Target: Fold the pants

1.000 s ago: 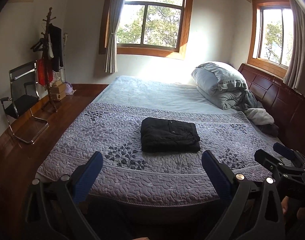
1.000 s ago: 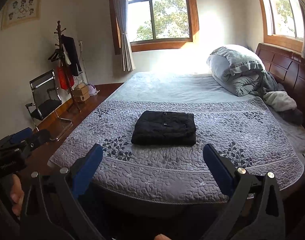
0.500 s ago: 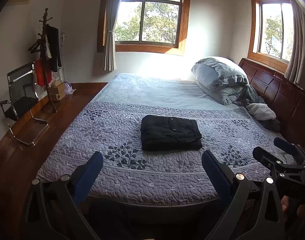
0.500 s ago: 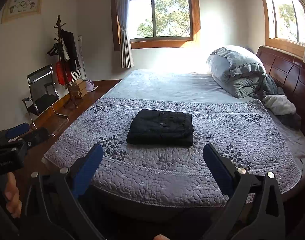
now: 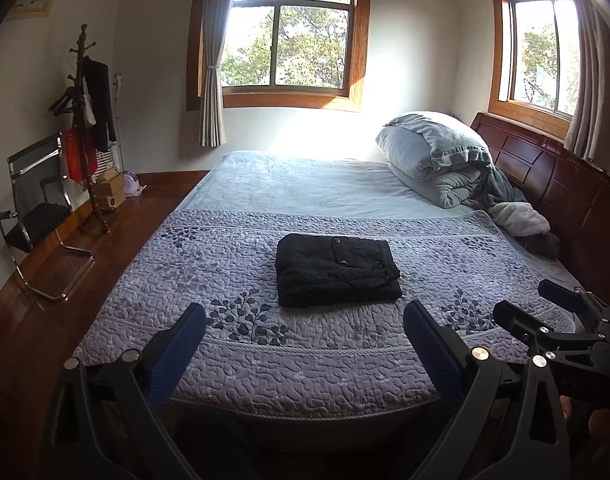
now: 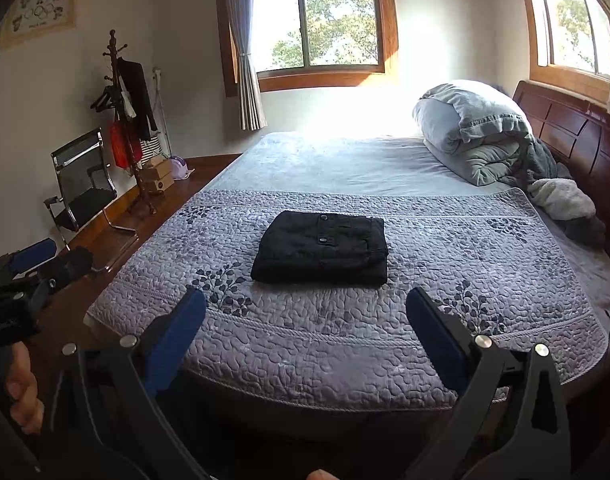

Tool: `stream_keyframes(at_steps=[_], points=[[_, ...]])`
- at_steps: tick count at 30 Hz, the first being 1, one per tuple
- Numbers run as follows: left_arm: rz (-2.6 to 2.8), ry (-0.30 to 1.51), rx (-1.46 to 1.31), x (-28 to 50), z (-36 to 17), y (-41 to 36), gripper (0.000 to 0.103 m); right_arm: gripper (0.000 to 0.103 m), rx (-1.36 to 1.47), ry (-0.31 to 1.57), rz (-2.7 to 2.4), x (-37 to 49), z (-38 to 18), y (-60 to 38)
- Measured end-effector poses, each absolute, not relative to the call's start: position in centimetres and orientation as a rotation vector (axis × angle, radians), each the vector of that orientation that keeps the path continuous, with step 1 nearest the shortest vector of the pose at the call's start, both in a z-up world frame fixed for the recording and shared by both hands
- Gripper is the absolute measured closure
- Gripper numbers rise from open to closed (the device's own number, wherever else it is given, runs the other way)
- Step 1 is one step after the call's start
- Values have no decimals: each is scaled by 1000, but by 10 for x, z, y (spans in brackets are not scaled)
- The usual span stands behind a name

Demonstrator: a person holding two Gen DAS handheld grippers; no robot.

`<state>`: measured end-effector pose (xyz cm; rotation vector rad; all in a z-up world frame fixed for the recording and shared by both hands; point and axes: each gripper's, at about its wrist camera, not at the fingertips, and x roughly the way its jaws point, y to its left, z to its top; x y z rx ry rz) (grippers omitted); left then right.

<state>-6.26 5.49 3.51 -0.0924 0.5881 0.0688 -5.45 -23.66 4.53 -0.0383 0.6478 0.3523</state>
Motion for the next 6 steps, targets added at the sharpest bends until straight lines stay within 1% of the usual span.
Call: stream_keyframes(at_steps=[6], points=[[58,595,-84,-63,37,53,4,3,-36,637,346,-55,49,-239]])
